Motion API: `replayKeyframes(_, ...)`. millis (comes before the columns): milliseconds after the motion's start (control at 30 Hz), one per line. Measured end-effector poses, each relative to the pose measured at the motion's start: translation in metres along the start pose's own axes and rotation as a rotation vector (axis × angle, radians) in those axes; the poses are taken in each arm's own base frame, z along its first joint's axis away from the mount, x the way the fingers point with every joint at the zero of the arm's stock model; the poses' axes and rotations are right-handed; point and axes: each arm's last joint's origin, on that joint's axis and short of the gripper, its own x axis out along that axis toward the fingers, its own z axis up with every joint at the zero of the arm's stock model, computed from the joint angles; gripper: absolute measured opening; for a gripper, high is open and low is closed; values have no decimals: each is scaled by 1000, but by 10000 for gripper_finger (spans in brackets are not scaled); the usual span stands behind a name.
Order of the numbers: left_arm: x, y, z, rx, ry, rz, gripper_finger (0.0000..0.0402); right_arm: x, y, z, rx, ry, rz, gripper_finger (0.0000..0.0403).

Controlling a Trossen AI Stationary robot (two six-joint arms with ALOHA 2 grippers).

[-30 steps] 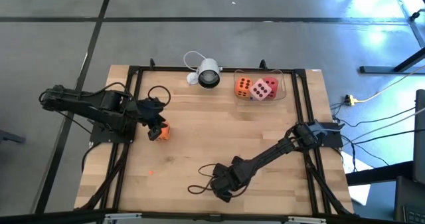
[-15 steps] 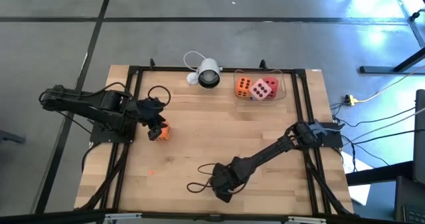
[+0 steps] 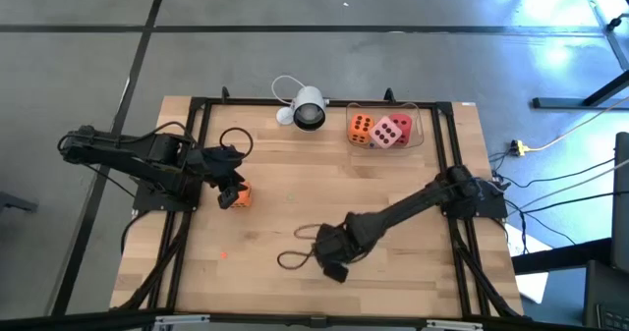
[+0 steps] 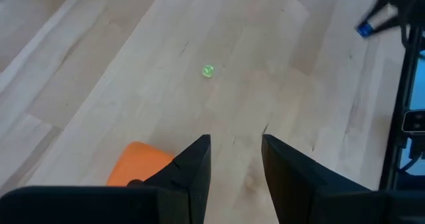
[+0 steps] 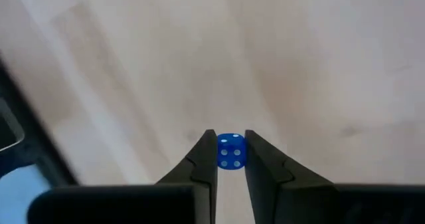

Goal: Pick & Place Dice
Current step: Put the small blue dice into the transparent container

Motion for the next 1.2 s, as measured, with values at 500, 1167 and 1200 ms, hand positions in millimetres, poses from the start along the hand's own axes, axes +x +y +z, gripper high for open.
replayKeyframes(500,0,0,0,8,3,-4,130,-123,-111,21,125,-196,-189,47)
replayKeyframes(1167,0,1,-1,12,16,6,130,-205,-292,-17,479,-164,-253,47)
replayKeyframes(1200,0,1,-1,10,15,6,130,-202,-299,-20,500,-159,-237,47)
